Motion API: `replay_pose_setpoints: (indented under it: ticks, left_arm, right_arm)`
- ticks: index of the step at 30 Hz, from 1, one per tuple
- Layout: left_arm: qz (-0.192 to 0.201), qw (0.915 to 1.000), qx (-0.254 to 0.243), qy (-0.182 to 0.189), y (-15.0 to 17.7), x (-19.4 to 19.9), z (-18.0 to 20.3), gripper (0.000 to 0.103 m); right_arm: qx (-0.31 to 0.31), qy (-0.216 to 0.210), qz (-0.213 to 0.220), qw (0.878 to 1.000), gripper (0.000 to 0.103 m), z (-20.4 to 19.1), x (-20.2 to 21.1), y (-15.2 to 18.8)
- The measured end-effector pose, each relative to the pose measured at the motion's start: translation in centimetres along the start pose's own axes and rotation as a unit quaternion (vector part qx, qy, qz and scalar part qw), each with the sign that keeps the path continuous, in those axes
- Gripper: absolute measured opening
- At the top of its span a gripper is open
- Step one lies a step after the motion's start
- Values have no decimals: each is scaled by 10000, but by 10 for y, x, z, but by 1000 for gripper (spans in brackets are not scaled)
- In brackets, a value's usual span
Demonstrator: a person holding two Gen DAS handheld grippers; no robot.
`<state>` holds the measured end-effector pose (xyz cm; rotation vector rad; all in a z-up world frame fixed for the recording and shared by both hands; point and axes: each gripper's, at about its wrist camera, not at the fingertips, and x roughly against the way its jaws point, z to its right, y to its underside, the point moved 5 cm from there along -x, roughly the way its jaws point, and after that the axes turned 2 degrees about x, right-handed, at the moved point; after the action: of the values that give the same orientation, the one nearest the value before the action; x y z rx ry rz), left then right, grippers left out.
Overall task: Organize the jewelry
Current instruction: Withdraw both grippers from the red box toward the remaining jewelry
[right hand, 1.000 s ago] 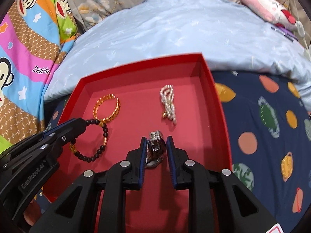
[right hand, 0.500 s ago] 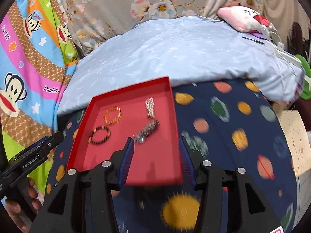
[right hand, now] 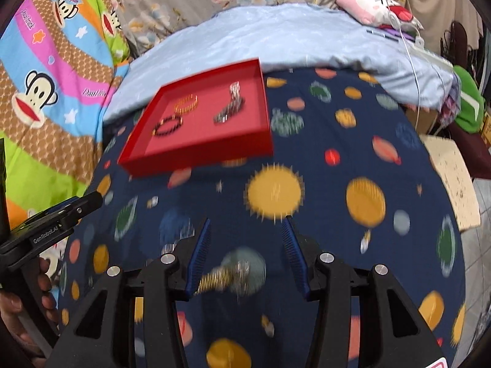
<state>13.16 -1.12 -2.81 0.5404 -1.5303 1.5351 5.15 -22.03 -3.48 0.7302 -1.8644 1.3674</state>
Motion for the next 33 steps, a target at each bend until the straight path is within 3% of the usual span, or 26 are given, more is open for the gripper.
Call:
replay_pose_setpoints:
  ticks: [6,14,23,33]
  left_arm:
    - [-214,9997,-72,69,37,6,8,64]
    - [-416,9991,-26,39,69,9,0,64]
    - [-546,9984,119,-89,84,9,-16,64]
    - [-598,9977,293,-154,88,8,-30,64]
  right_arm:
    - [33,-48,-278,9996,47,-6,3,40]
    - [158,-97,-471,9987,47,-16,1,66]
    - [-114,-634,-750,9951,31,-35,-21,72]
    - [-154,-400,-755,9962,28,-36,-48,61]
